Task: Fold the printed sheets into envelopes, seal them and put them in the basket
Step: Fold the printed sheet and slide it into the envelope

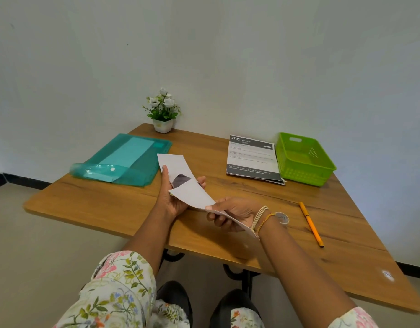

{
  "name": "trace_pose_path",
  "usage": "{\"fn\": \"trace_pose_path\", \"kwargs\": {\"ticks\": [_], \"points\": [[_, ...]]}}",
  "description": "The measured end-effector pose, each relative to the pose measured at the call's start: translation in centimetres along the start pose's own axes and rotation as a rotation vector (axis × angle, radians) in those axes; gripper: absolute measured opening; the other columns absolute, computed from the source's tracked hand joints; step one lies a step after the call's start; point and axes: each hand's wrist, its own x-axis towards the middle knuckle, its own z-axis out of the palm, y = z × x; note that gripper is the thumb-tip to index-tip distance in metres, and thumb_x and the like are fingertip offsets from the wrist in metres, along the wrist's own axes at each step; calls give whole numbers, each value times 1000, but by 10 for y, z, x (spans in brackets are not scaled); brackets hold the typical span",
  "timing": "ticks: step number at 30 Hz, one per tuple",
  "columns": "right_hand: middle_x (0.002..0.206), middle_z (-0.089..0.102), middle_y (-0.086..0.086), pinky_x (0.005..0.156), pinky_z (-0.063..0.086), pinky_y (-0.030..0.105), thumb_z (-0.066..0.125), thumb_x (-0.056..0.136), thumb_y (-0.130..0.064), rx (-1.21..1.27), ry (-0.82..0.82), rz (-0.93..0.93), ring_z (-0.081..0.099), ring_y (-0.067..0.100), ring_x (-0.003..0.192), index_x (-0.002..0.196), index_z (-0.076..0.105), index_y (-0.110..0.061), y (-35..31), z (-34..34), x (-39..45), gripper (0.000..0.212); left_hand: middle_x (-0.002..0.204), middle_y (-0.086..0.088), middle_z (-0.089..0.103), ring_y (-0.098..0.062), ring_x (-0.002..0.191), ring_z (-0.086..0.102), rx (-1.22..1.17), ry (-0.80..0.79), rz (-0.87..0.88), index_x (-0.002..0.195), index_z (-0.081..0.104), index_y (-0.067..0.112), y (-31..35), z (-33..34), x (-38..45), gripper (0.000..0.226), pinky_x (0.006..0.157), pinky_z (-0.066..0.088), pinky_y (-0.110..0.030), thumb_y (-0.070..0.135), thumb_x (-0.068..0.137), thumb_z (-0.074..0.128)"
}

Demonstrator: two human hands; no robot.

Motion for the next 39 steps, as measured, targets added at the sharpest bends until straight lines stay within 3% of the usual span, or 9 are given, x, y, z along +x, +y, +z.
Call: {"fn": "trace_pose_path", "kwargs": {"ticks": [9, 15, 18, 23, 25, 27, 30, 35, 39], "points": [[63, 58, 1, 36, 36, 9, 43, 99, -17, 104, 20, 96, 49, 4, 41, 103, 51, -8, -6, 2, -9, 13, 121, -32, 59, -43, 100, 64, -36, -2, 69, 140, 33, 16, 0, -5, 11, 86, 83, 53, -54, 70, 77, 57], [71, 58, 4, 36, 40, 12, 49, 96, -11, 180, 93, 32, 53, 6, 46, 111, 48, -2, 0, 1, 3, 17, 122, -29, 56, -44, 110, 62, -83, -5, 96, 132, 39, 13, 0, -5, 8, 60, 96, 43, -62, 33, 84, 68], [74, 57, 4, 36, 42, 13, 50, 95, -12, 182, 101, 29, 54, 6, 46, 105, 51, -2, -1, 6, 8, 13, 117, -28, 60, -41, 109, 63, -56, -5, 96, 127, 41, 11, 1, -4, 7, 54, 95, 45, -60, 30, 83, 67], [75, 55, 3, 37, 41, 14, 55, 94, -16, 40, 156, -4, 53, 5, 47, 94, 55, -4, -9, 21, 13, 12, 113, -32, 62, -43, 95, 66, -5, -6, 69, 133, 38, 4, 1, -6, 9, 107, 82, 54, -56, 24, 43, 92], [72, 57, 5, 36, 43, 16, 56, 94, -13, 27, 182, -26, 55, 7, 44, 96, 56, -6, -15, 31, 14, 8, 115, -34, 60, -45, 94, 66, -8, -15, 54, 134, 37, 3, 0, -6, 10, 116, 81, 54, -57, 21, 34, 94], [69, 60, 7, 36, 45, 18, 56, 94, -8, 85, 236, -84, 58, 10, 40, 108, 54, -9, -20, 38, 16, 15, 117, -33, 58, -44, 101, 62, -5, -23, 27, 131, 39, 3, 0, -5, 8, 106, 83, 53, -58, 21, 41, 92], [84, 63, 12, 47, 55, 28, 54, 95, -13, 170, 212, -77, 68, 19, 54, 128, 45, -13, -26, 39, 18, 34, 120, -32, 60, -42, 110, 60, 34, 8, -6, 129, 43, 7, 0, -5, 8, 67, 91, 47, -61, 33, 74, 72], [89, 65, 9, 65, 58, 30, 58, 94, -20, -92, 174, 170, 66, 20, 81, 111, 49, -11, -19, 27, 5, 21, 125, -28, 60, -39, 104, 62, 24, 40, -20, 136, 39, 4, 2, -10, 13, 73, 85, 53, -56, 42, 81, 66], [69, 67, 9, 45, 53, 20, 58, 93, -10, 59, 237, 87, 66, 13, 54, 95, 54, -1, -19, 22, 9, 9, 128, -31, 56, -39, 107, 60, 33, 39, -27, 137, 39, -2, 1, -8, 13, 77, 81, 55, -56, 36, 77, 68]]}}
